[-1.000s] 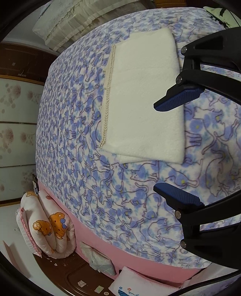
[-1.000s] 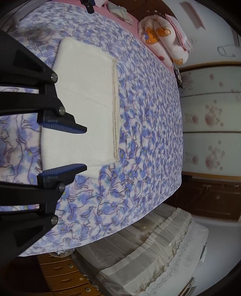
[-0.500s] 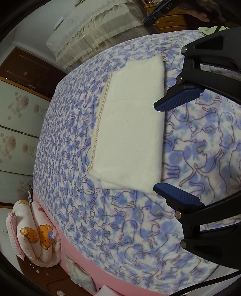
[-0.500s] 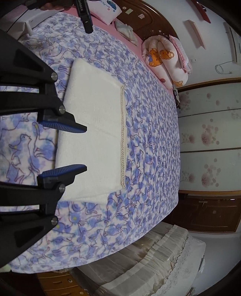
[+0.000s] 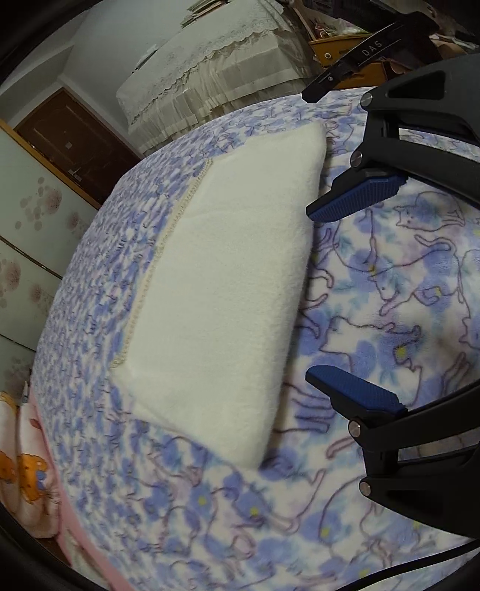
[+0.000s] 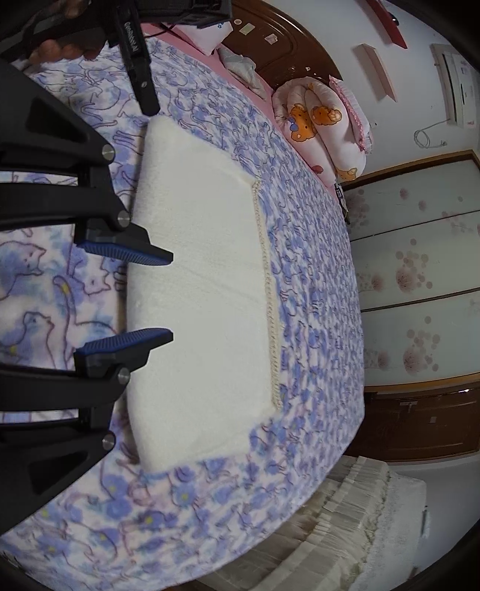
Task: Fold large clothes
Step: 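Grasp the edge of the folded bundle with the left gripper and lift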
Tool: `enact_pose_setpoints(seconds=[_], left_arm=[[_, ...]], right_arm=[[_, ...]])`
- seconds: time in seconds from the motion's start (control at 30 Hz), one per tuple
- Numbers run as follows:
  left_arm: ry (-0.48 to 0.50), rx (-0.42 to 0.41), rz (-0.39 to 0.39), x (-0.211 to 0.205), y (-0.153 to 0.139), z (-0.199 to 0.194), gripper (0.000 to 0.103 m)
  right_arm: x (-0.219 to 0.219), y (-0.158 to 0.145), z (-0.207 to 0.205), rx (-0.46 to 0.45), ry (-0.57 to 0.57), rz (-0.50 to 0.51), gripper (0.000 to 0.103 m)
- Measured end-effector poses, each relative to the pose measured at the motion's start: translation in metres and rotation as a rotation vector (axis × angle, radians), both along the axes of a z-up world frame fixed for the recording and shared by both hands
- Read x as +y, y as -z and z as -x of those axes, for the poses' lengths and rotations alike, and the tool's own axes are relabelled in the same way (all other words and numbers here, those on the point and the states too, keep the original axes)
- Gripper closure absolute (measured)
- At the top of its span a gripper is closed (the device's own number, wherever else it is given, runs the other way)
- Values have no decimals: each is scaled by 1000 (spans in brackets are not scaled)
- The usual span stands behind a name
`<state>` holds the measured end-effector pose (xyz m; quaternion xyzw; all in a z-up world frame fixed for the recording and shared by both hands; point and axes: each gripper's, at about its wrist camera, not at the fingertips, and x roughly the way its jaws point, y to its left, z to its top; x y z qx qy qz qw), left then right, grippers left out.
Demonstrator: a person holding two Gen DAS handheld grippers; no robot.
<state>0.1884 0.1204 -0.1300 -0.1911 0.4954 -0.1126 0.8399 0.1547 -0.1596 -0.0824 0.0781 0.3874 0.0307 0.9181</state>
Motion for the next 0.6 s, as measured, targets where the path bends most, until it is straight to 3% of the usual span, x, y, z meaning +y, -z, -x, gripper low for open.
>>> enact_pose_setpoints(seconds=[0.3,0.43,0.6], left_arm=[[-112,58,180,14,95,-35,25],[-176,-3,234,23,114,-51,25],[-240,-59,245,30,126,-77,25]], right_arm=[[12,54,-27,19,0,-44,68],[16,69,-44,18,-16,-43,68],[21,91,-64,45,-21,-62,68]])
